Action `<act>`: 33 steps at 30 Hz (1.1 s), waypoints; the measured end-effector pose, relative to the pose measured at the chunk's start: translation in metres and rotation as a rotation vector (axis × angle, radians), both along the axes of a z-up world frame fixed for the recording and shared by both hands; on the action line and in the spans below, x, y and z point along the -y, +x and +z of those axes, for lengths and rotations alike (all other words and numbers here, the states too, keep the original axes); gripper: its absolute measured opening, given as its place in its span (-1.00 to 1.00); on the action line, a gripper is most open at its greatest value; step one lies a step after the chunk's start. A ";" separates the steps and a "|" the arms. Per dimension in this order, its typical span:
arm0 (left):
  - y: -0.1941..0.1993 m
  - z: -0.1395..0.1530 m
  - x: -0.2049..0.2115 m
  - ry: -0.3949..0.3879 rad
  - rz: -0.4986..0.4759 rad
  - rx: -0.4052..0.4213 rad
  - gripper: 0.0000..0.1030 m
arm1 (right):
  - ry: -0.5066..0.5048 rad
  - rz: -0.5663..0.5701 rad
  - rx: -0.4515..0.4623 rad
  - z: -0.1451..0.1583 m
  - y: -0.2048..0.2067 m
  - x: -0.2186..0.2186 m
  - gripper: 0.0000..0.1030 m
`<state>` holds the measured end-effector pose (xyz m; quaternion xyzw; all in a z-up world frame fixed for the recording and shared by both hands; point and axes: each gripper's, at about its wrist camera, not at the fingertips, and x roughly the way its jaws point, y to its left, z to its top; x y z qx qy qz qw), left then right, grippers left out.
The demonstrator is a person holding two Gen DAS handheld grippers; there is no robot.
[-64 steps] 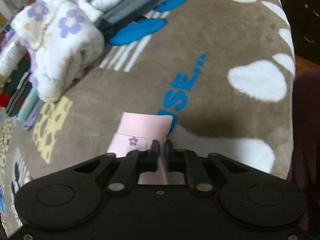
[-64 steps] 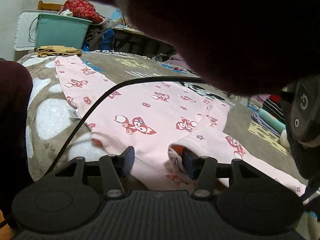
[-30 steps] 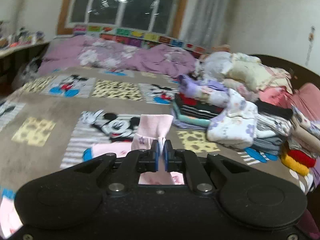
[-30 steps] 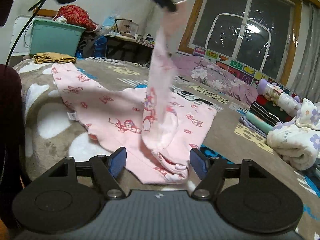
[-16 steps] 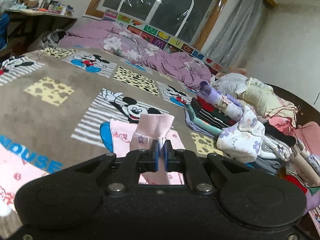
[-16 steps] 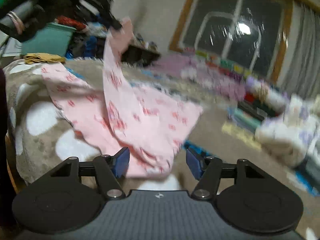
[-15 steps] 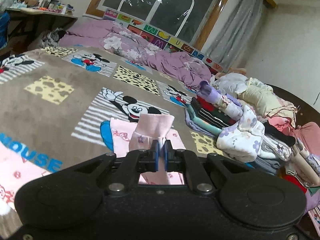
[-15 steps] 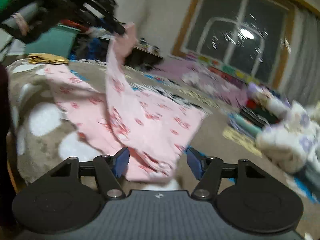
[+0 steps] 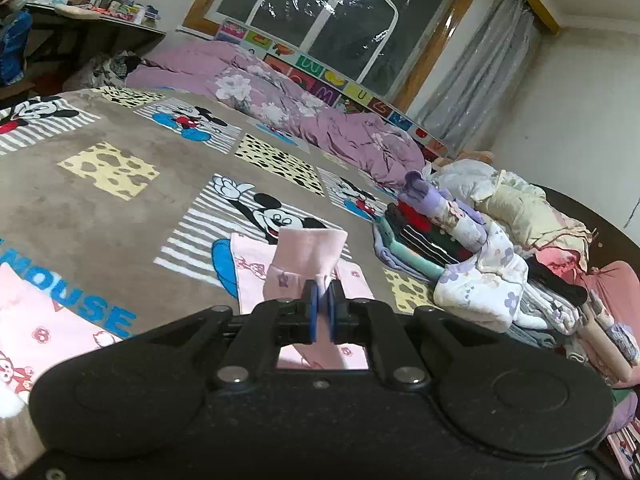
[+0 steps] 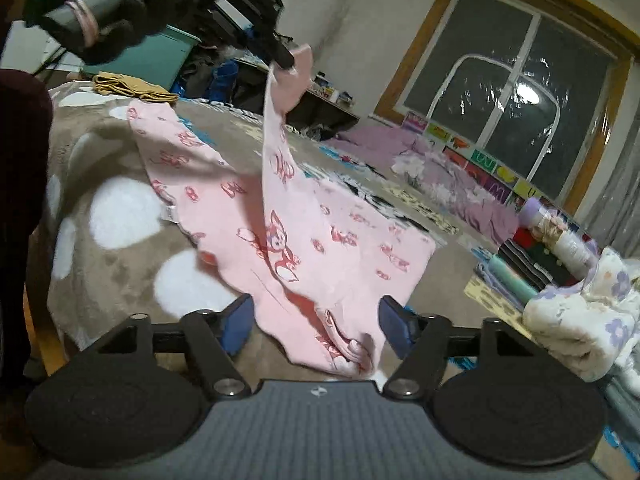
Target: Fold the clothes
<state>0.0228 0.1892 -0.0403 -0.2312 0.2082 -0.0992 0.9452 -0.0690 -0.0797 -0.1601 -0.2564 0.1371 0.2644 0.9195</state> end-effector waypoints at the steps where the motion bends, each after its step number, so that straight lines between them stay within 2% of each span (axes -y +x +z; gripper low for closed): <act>1: 0.000 0.001 0.000 -0.007 0.001 0.007 -0.92 | 0.006 0.003 -0.092 -0.004 0.011 0.000 0.34; 2: -0.001 0.002 0.001 -0.014 0.001 0.014 -0.92 | 0.058 -0.005 -0.148 -0.004 0.018 0.005 0.33; 4: -0.001 0.004 0.002 -0.027 0.002 0.029 -0.92 | 0.067 -0.009 -0.174 0.001 0.023 0.008 0.30; 7: 0.004 0.008 0.008 -0.054 -0.005 0.045 -0.92 | 0.034 -0.001 -0.133 0.000 0.016 0.005 0.30; 15: 0.046 0.016 0.026 -0.140 -0.035 0.036 -0.92 | 0.067 0.013 -0.141 0.003 0.017 0.012 0.28; 20: 0.079 0.016 0.037 -0.209 -0.038 0.026 -0.92 | 0.080 0.017 -0.044 0.010 0.010 0.010 0.25; 22: 0.093 0.013 0.041 -0.231 -0.037 0.015 -0.92 | 0.100 0.027 -0.087 0.009 0.016 0.011 0.14; 23: 0.101 0.011 0.045 -0.234 -0.038 0.005 -0.92 | 0.103 0.030 -0.117 0.007 0.020 0.012 -0.07; 24: 0.108 0.009 0.048 -0.230 -0.038 -0.007 -0.92 | 0.106 0.031 -0.137 0.005 0.022 0.012 -0.14; 33: 0.163 -0.019 0.085 -0.168 -0.048 -0.115 -0.92 | 0.234 -0.009 -0.224 0.012 0.032 0.028 -0.13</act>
